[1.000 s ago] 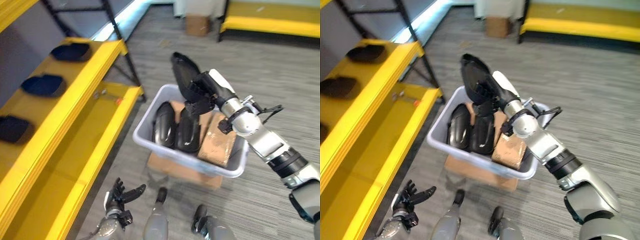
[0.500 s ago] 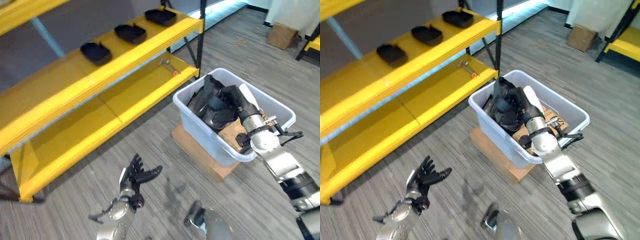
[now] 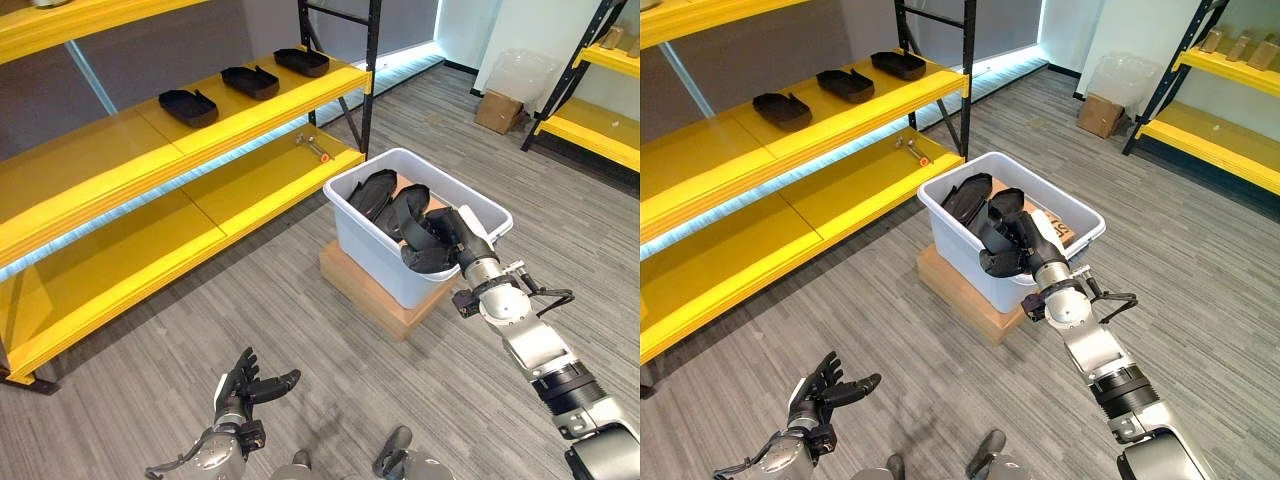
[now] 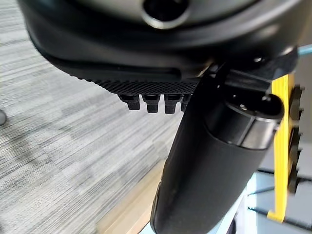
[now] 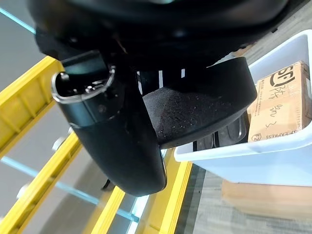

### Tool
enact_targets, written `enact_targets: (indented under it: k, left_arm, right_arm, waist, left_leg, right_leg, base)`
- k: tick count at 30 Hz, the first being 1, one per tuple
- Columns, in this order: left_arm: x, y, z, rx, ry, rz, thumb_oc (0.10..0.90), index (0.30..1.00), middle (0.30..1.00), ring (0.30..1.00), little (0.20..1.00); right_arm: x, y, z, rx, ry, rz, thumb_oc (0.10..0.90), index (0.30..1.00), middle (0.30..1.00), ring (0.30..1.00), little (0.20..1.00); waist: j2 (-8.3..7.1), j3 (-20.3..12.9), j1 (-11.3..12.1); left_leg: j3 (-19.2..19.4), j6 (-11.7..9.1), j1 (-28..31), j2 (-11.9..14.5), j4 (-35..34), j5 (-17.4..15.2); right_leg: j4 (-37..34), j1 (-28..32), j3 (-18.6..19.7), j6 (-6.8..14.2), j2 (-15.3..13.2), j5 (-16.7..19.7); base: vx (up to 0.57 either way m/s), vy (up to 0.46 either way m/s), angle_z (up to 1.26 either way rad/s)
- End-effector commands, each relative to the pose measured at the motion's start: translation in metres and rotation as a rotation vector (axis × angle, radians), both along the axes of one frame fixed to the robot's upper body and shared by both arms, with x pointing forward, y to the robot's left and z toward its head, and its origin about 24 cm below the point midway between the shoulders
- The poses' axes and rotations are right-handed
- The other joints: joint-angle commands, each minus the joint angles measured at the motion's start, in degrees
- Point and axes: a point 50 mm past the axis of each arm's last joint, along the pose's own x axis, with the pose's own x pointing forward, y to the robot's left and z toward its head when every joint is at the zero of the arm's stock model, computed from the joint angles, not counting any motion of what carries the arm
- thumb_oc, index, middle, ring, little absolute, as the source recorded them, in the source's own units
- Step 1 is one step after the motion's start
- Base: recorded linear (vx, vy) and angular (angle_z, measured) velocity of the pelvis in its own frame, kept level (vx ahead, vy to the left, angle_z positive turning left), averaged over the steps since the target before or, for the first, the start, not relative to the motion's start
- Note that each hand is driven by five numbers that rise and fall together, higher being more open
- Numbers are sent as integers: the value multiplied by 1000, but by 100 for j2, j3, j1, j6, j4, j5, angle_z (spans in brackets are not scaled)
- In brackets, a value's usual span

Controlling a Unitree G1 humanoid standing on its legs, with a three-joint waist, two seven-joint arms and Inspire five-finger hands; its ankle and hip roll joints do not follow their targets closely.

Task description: Move parts from the plastic box to the shelf.

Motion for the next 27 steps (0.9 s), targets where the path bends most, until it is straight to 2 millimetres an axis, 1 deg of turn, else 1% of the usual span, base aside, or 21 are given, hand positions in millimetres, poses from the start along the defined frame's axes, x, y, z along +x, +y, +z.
enact_targets:
  k: [1, 4, 6, 13, 23, 27]
  left_arm:
    - [18, 10, 30, 64, -175, 8, 900, 1000, 1000, 1000, 1000]
    - [19, 10, 30, 63, -176, 13, 900, 1000, 1000, 1000, 1000]
    - [19, 8, 29, 55, -174, 12, 900, 1000, 1000, 1000, 1000]
    - [19, 4, 27, 49, -167, -5, 900, 1000, 1000, 1000, 1000]
    - [20, 3, 28, 51, -170, -7, 900, 1000, 1000, 1000, 1000]
    - [24, 7, 33, 61, -193, 3, 900, 1000, 1000, 1000, 1000]
  right_arm:
    - [6, 27, 72, 8, -324, 119, 400, 300, 300, 300, 300]
    - [6, 29, 72, 7, -325, 123, 400, 300, 300, 300, 300]
    - [8, 31, 68, 9, -303, 129, 400, 300, 300, 300, 300]
    - [9, 36, 63, 13, -284, 149, 400, 300, 300, 300, 300]
    - [7, 33, 61, 11, -279, 143, 400, 300, 300, 300, 300]
    - [7, 27, 68, 9, -309, 120, 400, 300, 300, 300, 300]
  waist:
    - [59, -370, 111]
    - [41, -382, 125]
    - [31, -392, 100]
    - [4, -432, 65]
    - [-40, -451, 46]
    - [-146, -296, 137]
  left_leg:
    - [94, -36, 580, -183, -449, 87]
    - [104, -29, 585, -197, -439, 68]
    - [133, 4, 674, -241, -536, 94]
    - [197, 35, 777, -249, -536, 25]
    - [190, 29, 794, -219, -482, -43]
    - [93, 65, 373, -175, 452, -440]
  right_leg:
    - [-1200, 477, 71, 447, -152, 1309]
    - [-1259, 492, 74, 459, -157, 1346]
    - [-1316, 479, 155, 506, -156, 1454]
    - [-1306, 464, 242, 525, -160, 1462]
    - [-1366, 521, 252, 545, -141, 1475]
    - [-1263, 521, 188, 522, -269, 1443]
  base:
    - [-13, 38, 25]
    - [-3, 15, -2]
    - [2, 36, -1]
    - [23, 5, -11]
    - [14, -1, -1]
    - [-19, -2, 4]
